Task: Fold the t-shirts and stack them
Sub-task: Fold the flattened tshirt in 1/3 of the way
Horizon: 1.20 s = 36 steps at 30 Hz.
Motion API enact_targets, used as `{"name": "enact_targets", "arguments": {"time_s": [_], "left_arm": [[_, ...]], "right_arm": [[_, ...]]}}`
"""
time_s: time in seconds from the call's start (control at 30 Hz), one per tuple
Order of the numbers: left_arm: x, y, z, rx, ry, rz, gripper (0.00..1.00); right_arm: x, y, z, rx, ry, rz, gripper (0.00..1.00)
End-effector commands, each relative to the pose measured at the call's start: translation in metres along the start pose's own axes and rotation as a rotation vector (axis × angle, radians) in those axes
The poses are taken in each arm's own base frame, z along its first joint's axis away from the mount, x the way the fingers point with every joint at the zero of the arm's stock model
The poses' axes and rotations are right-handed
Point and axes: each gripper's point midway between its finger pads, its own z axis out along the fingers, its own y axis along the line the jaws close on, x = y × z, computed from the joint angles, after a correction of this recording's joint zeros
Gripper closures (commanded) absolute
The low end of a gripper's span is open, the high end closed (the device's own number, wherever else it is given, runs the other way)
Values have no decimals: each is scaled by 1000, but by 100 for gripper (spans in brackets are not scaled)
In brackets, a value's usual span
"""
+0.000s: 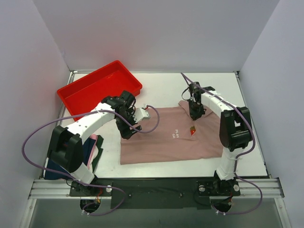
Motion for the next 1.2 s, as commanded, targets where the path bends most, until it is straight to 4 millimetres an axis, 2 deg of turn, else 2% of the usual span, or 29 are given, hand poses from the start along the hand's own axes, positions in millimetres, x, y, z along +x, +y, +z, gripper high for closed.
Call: {"name": "enact_targets", "arguments": {"time_s": [0.0, 0.03, 0.1, 0.13, 0.2, 0.3, 0.4, 0.47, 0.5, 0.53, 0.57, 0.6, 0.63, 0.67, 0.7, 0.8, 0.97, 1.17], "left_arm": [[1, 0, -7, -11, -20, 7, 13], [1, 0, -7, -11, -18, 7, 13], [2, 1, -6, -13, -17, 7, 13], [2, 1, -6, -15, -17, 7, 13], [2, 1, -6, -12, -15, 7, 13], [1, 2, -5, -13, -19, 6, 13], [0, 2, -6, -17, -22, 5, 13], [0, 2, -7, -17, -22, 3, 13], [1, 2, -7, -17, -19, 3, 13], [1, 2, -6, -17, -19, 2, 13], [0, 3, -6, -19, -22, 1, 13], [1, 2, -6, -18, -21, -1, 13], [0, 2, -6, -18, -23, -3, 13], [0, 3, -6, -19, -22, -3, 13], [1, 2, -6, -18, -21, -6, 13], [1, 2, -5, -16, -17, -11, 13], [2, 3, -1, -9, -6, -35, 13], [14, 5, 12, 6, 35, -73, 13]], "right_arm": [[15, 29, 8, -125, 41, 96, 100], [18, 29, 11, -134, 49, 105, 98], [21, 32, 14, -176, 66, 132, 81], [22, 38, 12, -225, 72, 132, 69], [16, 45, 4, -301, 44, 134, 59], [-2, 49, -15, -366, -44, 121, 53], [-29, 32, -46, -400, -184, 151, 52], [-37, -7, -49, -362, -221, 235, 57], [-38, -21, -47, -326, -226, 259, 60], [-33, -39, -40, -291, -201, 297, 70], [-32, -62, -35, -246, -191, 343, 72], [-22, -76, -25, -221, -142, 363, 72], [-21, -87, -20, -193, -126, 353, 72], [-12, -93, -10, -170, -69, 352, 72], [-13, -102, -8, -130, -66, 323, 71], [-10, -109, 9, -94, -27, 281, 68], [-8, -106, 33, -120, 36, 249, 63], [1, -119, 45, -48, 104, 209, 64]]}}
